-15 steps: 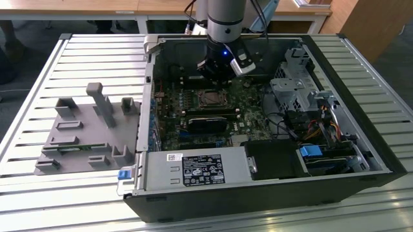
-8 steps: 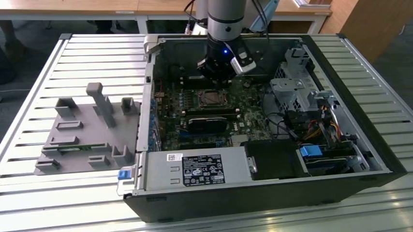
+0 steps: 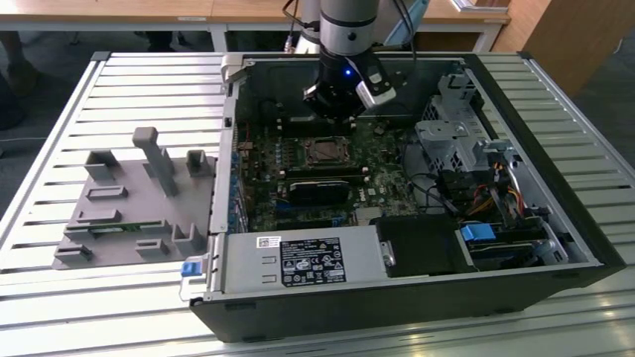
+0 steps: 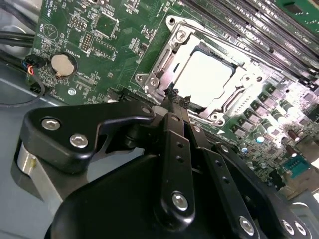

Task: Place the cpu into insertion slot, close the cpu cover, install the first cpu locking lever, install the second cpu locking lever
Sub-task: 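Install the second cpu locking lever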

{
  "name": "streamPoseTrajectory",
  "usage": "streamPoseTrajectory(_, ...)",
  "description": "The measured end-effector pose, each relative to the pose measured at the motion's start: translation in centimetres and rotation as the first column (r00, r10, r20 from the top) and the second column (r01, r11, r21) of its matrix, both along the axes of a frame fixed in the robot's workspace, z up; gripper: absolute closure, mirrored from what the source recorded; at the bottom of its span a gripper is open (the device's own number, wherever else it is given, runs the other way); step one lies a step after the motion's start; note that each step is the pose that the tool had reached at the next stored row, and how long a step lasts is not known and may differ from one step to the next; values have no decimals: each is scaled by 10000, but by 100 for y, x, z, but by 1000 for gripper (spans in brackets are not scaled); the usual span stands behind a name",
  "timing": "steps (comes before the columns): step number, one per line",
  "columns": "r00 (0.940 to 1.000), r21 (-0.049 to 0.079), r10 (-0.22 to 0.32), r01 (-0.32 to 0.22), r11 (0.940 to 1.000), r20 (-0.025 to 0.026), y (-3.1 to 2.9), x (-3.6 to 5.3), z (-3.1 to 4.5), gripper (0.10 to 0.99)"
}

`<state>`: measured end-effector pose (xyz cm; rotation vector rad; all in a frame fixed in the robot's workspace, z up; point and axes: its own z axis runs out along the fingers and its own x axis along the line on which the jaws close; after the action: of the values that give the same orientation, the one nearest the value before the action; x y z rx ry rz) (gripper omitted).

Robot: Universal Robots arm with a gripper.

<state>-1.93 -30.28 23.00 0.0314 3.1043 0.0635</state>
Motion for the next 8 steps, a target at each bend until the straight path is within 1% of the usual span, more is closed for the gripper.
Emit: streamPoseTrajectory(8,10000,-3,-2,2,10000,-1,-97,-1,0,980)
